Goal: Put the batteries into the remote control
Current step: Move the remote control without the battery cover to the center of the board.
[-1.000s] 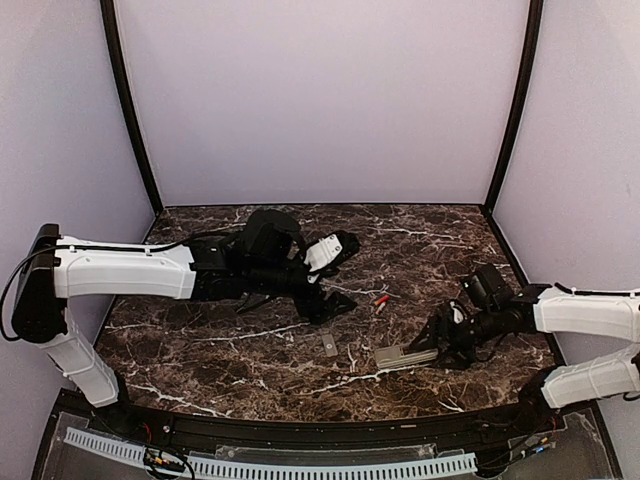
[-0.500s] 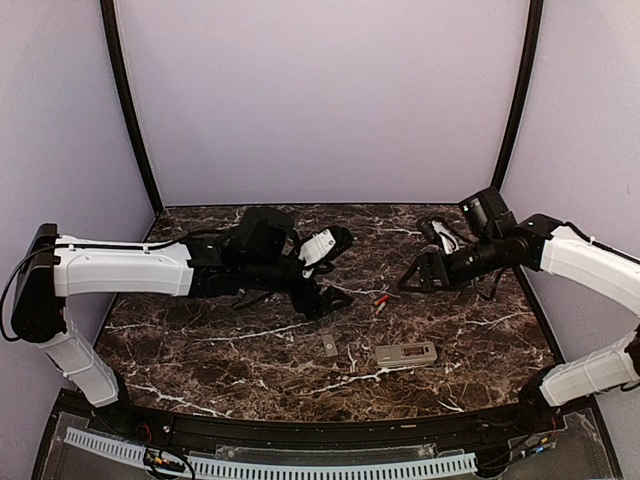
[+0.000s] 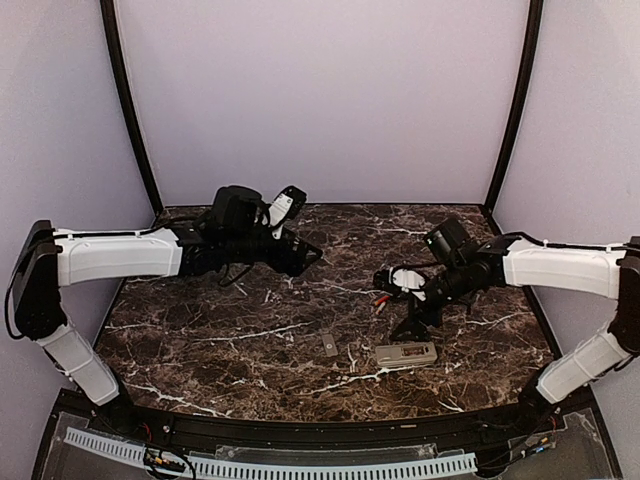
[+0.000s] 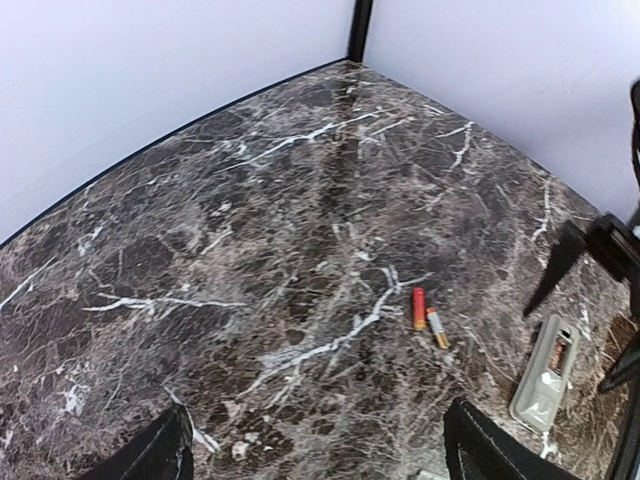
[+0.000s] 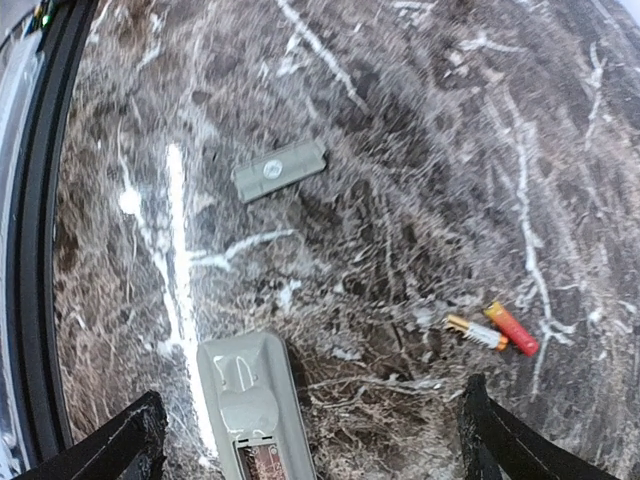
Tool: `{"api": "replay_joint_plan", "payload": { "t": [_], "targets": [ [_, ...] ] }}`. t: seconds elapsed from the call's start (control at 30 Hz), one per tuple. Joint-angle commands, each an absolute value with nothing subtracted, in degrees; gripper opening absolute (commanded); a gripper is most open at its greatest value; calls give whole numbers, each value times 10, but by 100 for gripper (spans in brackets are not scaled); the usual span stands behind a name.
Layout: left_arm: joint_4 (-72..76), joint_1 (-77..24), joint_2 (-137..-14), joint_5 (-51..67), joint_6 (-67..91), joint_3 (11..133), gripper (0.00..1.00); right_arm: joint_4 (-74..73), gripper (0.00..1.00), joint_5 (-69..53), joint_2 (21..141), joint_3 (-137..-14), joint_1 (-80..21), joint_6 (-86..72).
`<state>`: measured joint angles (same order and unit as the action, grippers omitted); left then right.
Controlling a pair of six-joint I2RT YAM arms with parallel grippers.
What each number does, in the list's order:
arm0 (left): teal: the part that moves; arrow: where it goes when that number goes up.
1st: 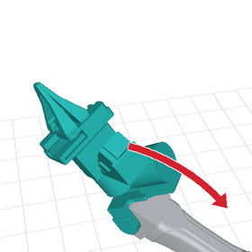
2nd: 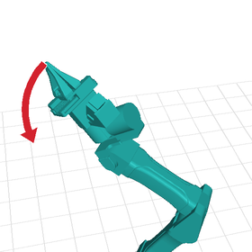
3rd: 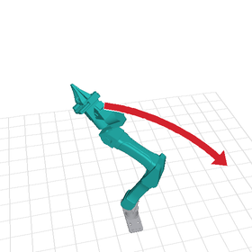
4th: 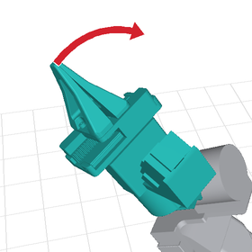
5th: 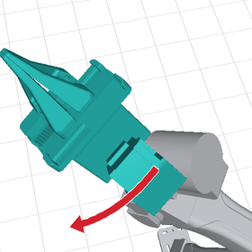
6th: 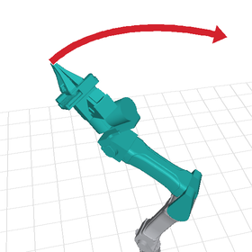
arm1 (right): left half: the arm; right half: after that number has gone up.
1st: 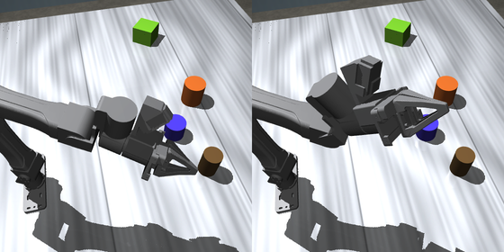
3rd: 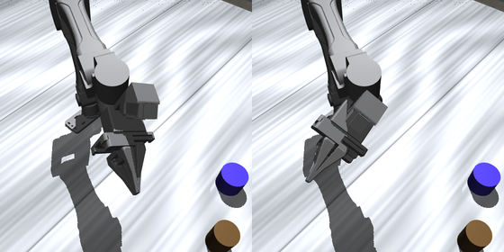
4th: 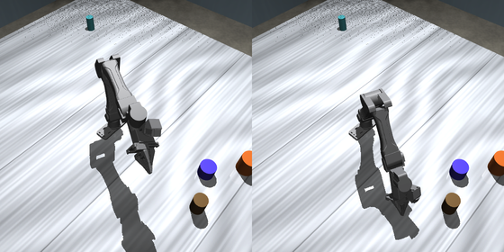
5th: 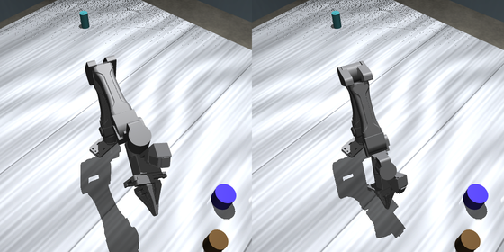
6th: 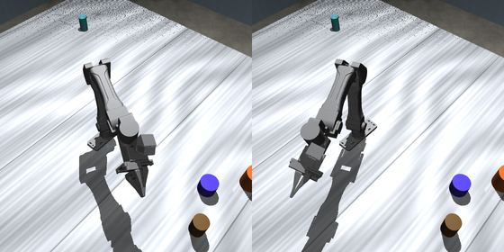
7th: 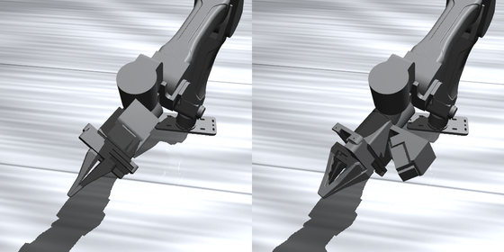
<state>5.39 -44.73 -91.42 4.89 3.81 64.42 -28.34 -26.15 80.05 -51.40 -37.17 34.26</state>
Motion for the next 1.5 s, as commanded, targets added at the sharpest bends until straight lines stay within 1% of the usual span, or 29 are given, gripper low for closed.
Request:
{"api": "replay_joint_plan", "payload": {
  "t": [0.0, 0.2, 0.37, 0.43, 0.5, 0.57, 0.67, 0.7, 0.8, 0.97, 1.1, 1.3, 1.47],
  "targets": [
    [60, -413, -946, 45, 47, 675, 86, -279, 99, -217, 847, -492, -383, 428],
    [43, -391, -970, 99, 5, 720, 86, -329, 99, -215, 926, -523, -394, 459],
    [57, -343, -960, 144, 21, 730, 86, -358, 98, -215, 915, -501, -405, 480],
    [68, -330, -962, 155, 16, 734, 86, -339, 96, -197, 910, -486, -408, 475],
    [85, -320, -966, 155, 10, 739, 86, -325, 90, -182, 912, -480, -410, 473],
    [111, -314, -971, 146, 15, 740, 85, -332, 82, -175, 920, -484, -412, 483],
    [172, -308, -978, 123, 32, 734, 84, -326, 77, -137, 926, -477, -420, 491],
    [185, -308, -980, 118, 35, 728, 83, -321, 73, -127, 926, -476, -420, 492],
    [245, -307, -989, 90, 46, 715, 82, -304, 55, -119, 924, -476, -425, 489],
    [319, -303, -992, 15, 72, 685, 82, -278, 46, -137, 943, -503, -459, 462],
    [344, -298, -990, -17, 48, 682, 81, -254, 45, -140, 977, -544, -490, 425],
    [344, -288, -976, -19, 34, 673, 81, -250, 44, -105, 1043, -599, -507, 387],
    [338, -284, -958, -20, 20, 656, 81, -256, 44, -77, 1042, -586, -507, 376]
  ]
}}
